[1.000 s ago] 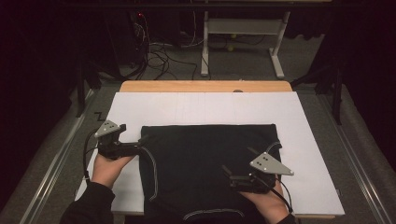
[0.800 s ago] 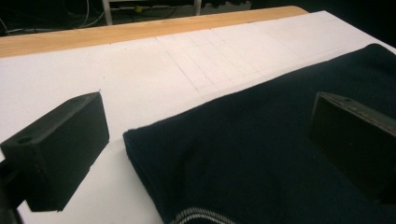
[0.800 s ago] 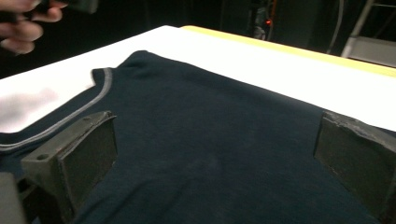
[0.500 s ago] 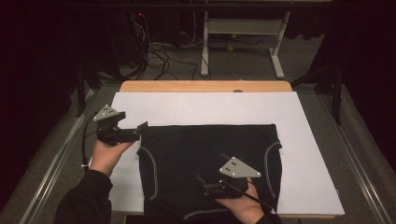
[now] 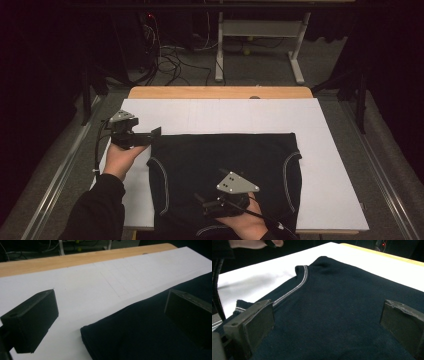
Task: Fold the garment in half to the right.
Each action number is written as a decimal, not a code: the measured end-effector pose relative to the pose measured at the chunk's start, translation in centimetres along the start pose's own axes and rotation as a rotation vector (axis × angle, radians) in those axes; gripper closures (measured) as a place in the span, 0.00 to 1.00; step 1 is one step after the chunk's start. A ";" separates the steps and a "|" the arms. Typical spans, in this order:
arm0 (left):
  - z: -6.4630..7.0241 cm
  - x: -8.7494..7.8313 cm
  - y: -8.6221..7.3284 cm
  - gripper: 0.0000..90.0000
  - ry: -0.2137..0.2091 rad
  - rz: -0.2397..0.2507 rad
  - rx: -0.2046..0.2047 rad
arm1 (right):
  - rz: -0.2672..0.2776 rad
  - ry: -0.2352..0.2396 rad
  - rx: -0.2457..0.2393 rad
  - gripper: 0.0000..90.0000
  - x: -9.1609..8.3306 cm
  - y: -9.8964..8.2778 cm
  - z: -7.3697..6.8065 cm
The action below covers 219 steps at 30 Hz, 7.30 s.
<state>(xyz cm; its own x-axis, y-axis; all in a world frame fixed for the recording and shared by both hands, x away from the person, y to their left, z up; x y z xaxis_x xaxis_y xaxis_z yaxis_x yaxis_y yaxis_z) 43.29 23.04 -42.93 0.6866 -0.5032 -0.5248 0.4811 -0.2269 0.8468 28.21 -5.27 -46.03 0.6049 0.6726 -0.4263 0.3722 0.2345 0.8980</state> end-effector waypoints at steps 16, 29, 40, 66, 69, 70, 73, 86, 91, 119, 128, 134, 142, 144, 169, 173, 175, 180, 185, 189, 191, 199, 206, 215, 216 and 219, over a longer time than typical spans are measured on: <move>-2.9 4.8 -3.5 0.01 0.003 -0.174 -0.108 | -0.013 -0.007 -0.013 0.00 -0.9 0.0 -1.1; -2.0 6.2 -5.3 0.29 0.032 -0.231 -0.042 | -0.047 0.015 -0.016 0.00 -0.3 -0.6 -1.8; -0.5 6.0 -5.6 0.75 -0.008 -0.205 -0.044 | -0.080 0.049 -0.029 0.00 1.2 -0.3 -3.5; -0.8 5.8 -6.0 0.78 -0.075 -0.182 -0.091 | -0.310 0.162 -0.080 0.18 7.2 -1.9 -10.6; -0.8 5.8 -6.0 0.78 -0.076 -0.182 -0.093 | -0.322 0.168 -0.085 0.20 7.5 -2.1 -11.1; -0.8 5.8 -6.0 0.78 -0.075 -0.182 -0.092 | -0.324 0.169 -0.093 0.20 7.6 -2.2 -11.2; -0.8 5.8 -6.0 0.78 -0.074 -0.182 -0.092 | -0.334 0.159 -0.102 0.21 8.0 -2.5 -11.4; -0.8 5.8 -6.0 0.78 -0.072 -0.184 -0.094 | -0.335 0.047 -0.181 0.28 8.8 -3.0 -12.3; -0.8 5.8 -6.0 0.78 -0.073 -0.184 -0.094 | -0.330 0.025 -0.192 0.38 8.7 -3.0 -12.2; -0.8 5.8 -6.0 0.78 -0.069 -0.184 -0.091 | -0.325 0.009 -0.198 0.82 7.5 -2.2 -10.4; -0.3 5.7 -5.9 0.77 -0.035 -0.197 -0.054 | -0.242 0.014 -0.191 0.82 5.6 -1.0 -9.7; -0.1 5.5 -5.6 0.80 -0.036 -0.157 -0.121 | -0.182 0.027 -0.191 0.83 4.5 0.0 -9.3; 0.8 4.5 -4.0 0.80 0.011 -0.011 -0.183 | -0.128 0.043 -0.211 0.83 3.4 0.6 -8.9; 1.0 4.2 -3.5 0.80 0.024 0.020 -0.189 | -0.118 0.043 -0.223 0.83 3.2 0.7 -8.8; 2.3 2.1 1.7 0.81 0.058 0.084 -0.143 | -0.018 0.053 -0.244 0.83 1.4 3.9 -9.0; 1.6 1.7 1.6 0.81 0.061 0.081 -0.143 | -0.019 0.061 -0.238 0.83 1.9 4.0 -9.6; 1.2 1.4 1.5 0.81 0.068 0.083 -0.145 | -0.021 0.065 -0.241 0.83 2.3 4.0 -9.9; -0.1 0.8 1.0 0.81 0.090 0.079 -0.149 | -0.024 0.076 -0.244 0.83 3.3 4.4 -10.5; -1.4 -0.2 0.4 0.81 0.109 0.078 -0.160 | -0.020 0.086 -0.247 0.83 4.2 4.7 -11.3; -2.2 -0.9 0.0 0.81 0.122 0.075 -0.168 | -0.019 0.095 -0.254 0.83 4.9 4.8 -12.0; -2.4 -1.2 -0.2 0.81 0.130 0.074 -0.162 | -0.020 0.102 -0.257 0.83 5.2 4.8 -12.4; -3.4 -1.6 -1.1 0.81 0.138 0.084 -0.188 | -0.017 0.118 -0.251 0.83 6.1 4.8 -13.1; -4.5 -2.2 -1.7 0.81 0.154 0.084 -0.192 | -0.017 0.139 -0.248 0.83 7.1 4.7 -13.8; -5.6 -3.9 -2.4 0.81 0.194 0.088 -0.207 | -0.012 0.168 -0.238 0.83 7.9 5.1 -15.0; -5.8 -4.2 -2.4 0.81 0.198 0.089 -0.210 | -0.010 0.174 -0.236 0.83 8.0 5.1 -15.2; -6.1 -4.7 -2.6 0.81 0.207 0.085 -0.212 | -0.001 0.185 -0.239 0.83 8.3 5.2 -15.7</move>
<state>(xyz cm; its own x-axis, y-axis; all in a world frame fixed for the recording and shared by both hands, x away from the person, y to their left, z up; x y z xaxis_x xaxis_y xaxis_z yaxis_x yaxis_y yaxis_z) 42.13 31.13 -43.20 0.8151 -0.3272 -0.4780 0.5054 -0.0018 0.8629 24.07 12.53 -43.20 0.4577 0.7835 -0.4203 0.1832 0.3795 0.9069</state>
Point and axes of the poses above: each handheld gripper's, and its own axes: x roughly forward along the jaws, y roughly out of its top, z roughly to its right, the point moved 4 cm from there along x, roughly forward along the jaws, and after that the axes turned 7 degrees about x, right-handed, at the moved point
